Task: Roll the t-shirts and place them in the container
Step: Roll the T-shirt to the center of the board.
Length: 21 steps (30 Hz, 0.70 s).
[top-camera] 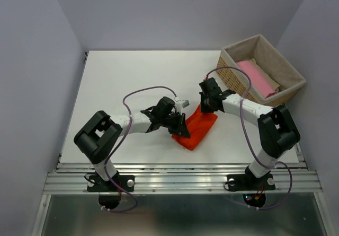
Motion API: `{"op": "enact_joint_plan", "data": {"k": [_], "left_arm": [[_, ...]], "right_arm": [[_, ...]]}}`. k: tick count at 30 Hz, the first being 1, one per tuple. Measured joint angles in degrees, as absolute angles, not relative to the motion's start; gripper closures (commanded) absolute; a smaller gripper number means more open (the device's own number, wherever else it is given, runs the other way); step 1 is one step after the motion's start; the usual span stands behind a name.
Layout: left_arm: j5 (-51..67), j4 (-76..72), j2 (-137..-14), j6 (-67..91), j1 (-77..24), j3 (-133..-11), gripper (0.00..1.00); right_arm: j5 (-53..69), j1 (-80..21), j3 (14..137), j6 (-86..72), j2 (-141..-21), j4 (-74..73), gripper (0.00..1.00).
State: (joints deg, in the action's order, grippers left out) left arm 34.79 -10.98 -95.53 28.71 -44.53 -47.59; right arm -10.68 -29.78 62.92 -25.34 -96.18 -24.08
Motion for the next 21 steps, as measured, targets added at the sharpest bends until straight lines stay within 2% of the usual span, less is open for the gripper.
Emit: {"op": "enact_joint_plan", "data": {"k": [11,21], "left_arm": [[43.9,-11.2,-92.5,28.3,-38.2,-46.3,1.0],[49.5,-15.1,-92.1,28.5,-31.0,-42.1,1.0]], "right_arm": [[-12.0,-30.2,67.1,-26.8,-97.2,-25.1,0.99],[-9.8,-31.2,75.4,-27.0,-106.3,-25.8,0.99]]}}
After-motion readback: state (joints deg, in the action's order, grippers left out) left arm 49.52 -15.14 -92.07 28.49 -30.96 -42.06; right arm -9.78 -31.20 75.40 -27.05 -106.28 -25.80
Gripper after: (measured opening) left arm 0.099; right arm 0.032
